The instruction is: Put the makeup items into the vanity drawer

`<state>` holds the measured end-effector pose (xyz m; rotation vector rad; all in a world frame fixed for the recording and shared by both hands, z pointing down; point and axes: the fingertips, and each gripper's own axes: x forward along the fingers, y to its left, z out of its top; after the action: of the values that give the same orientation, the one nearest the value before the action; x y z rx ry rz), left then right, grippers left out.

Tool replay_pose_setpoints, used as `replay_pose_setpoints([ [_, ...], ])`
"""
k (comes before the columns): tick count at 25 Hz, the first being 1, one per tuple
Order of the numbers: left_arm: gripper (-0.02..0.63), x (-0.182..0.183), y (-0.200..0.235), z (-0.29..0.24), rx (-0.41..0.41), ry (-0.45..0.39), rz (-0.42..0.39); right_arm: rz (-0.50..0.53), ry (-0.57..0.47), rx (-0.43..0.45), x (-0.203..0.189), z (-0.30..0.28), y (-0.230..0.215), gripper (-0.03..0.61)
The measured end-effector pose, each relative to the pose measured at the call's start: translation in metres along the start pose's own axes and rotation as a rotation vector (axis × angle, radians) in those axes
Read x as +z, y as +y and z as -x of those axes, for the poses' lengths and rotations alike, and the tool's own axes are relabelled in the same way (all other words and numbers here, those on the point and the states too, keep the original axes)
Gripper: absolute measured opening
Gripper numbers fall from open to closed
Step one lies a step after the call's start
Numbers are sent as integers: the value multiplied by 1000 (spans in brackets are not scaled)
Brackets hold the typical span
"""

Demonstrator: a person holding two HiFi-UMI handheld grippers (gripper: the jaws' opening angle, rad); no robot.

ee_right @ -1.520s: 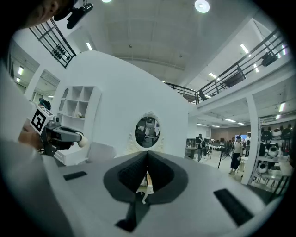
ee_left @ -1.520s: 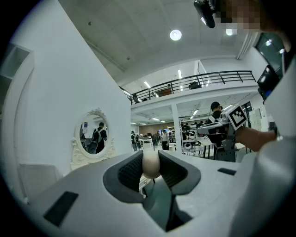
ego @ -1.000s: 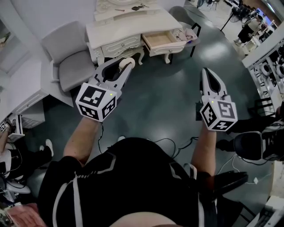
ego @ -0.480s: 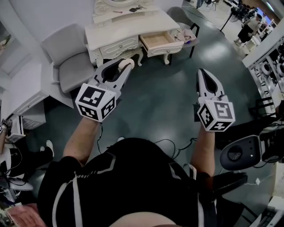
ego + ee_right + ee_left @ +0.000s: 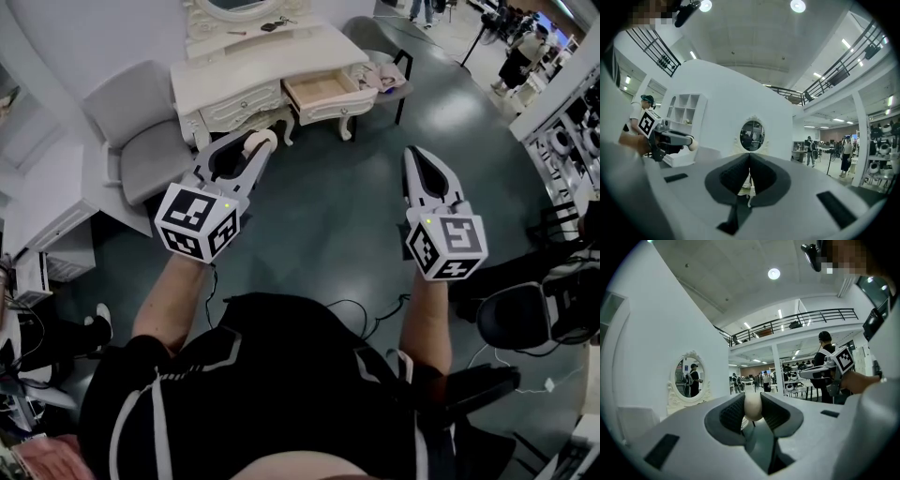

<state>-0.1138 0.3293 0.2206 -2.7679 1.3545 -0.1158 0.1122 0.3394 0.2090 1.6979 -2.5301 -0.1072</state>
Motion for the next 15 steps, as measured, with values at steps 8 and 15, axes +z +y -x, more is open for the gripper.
replay_pose_setpoints([
  [8,103,-6,2,-17,6,3,3,-2,7,10,-8,-14,-14,5],
  [15,103,-15,30,-63,-30,-18,22,9,23,-28,-14,-53,-35,5],
])
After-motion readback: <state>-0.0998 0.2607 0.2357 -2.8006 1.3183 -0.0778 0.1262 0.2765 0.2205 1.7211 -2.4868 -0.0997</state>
